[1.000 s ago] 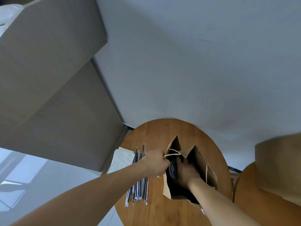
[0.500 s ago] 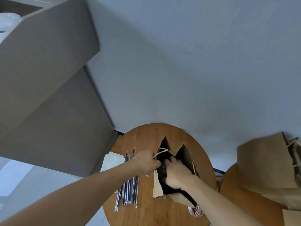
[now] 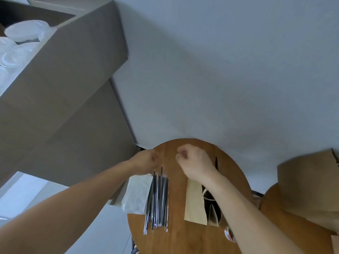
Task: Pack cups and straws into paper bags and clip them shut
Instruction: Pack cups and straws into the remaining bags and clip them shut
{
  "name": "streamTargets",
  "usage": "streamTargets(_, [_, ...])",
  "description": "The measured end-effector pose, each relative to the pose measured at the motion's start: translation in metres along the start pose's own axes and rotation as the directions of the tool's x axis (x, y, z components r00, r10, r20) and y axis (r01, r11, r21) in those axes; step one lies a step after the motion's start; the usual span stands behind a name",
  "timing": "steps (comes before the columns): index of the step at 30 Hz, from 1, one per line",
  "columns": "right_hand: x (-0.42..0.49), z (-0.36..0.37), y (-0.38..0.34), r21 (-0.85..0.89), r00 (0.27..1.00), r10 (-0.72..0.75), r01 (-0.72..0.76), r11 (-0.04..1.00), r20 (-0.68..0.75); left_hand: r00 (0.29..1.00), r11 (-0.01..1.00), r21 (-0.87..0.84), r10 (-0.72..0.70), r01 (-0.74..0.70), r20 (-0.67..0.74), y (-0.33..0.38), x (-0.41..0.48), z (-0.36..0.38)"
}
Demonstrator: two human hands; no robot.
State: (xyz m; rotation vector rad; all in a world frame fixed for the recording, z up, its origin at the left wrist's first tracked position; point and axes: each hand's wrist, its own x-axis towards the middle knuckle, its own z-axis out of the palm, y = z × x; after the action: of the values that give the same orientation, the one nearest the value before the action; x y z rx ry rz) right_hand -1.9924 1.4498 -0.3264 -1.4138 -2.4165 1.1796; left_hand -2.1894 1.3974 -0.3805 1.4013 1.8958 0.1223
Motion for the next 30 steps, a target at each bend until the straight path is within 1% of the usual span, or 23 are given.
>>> streamTargets(2, [0.010,0.044,-0.005,0.040,0.993,0.079,-0.083,0.996,0.090,0.998,0.997,-0.055,-0.057,0.056,-0.024,-0.025,0.002,0.000])
streamTargets(5, [0.027,0.104,0.002,0.152,0.956,0.214,-0.247,0.957,0.200,0.983,0.966,-0.195,-0.179,0.170,-0.034,-0.064,0.006,0.009])
streamTargets(6, [0.033,0.122,0.009,0.149,0.943,0.247,-0.284,0.947,0.222,0.976,0.954,-0.222,-0.214,0.203,-0.028,-0.075,0.007,0.013])
streamTargets(10, [0.051,0.191,0.039,0.012,0.907,0.352,-0.365,0.931,0.230,0.966,0.931,-0.264,-0.259,0.252,0.010,-0.109,0.015,0.030])
streamTargets(14, [0.060,0.247,0.061,-0.026,0.887,0.420,-0.423,0.906,0.191,0.947,0.892,-0.322,-0.315,0.317,0.061,-0.133,0.024,0.044])
streamTargets(18, [0.069,0.282,0.074,-0.107,0.847,0.503,-0.491,0.865,0.172,0.932,0.873,-0.325,-0.345,0.363,0.113,-0.151,0.029,0.058])
streamTargets(21, [0.071,0.296,0.079,-0.152,0.794,0.582,-0.562,0.813,0.177,0.926,0.857,-0.350,-0.342,0.377,0.160,-0.159,0.029,0.065])
streamTargets(23, [0.072,0.299,0.080,-0.172,0.781,0.599,-0.575,0.800,0.176,0.923,0.854,-0.352,-0.344,0.384,0.173,-0.163,0.027,0.066])
streamTargets(27, [0.073,0.298,0.082,-0.155,0.817,0.548,-0.527,0.836,0.178,0.921,0.852,-0.350,-0.346,0.389,0.181,-0.167,0.024,0.068])
streamTargets(29, [0.071,0.293,0.080,-0.096,0.838,0.514,-0.505,0.858,0.185,0.920,0.857,-0.336,-0.349,0.390,0.177,-0.168,0.025,0.069])
streamTargets(30, [0.070,0.290,0.078,-0.038,0.845,0.503,-0.505,0.862,0.183,0.921,0.857,-0.338,-0.351,0.390,0.170,-0.167,0.025,0.068])
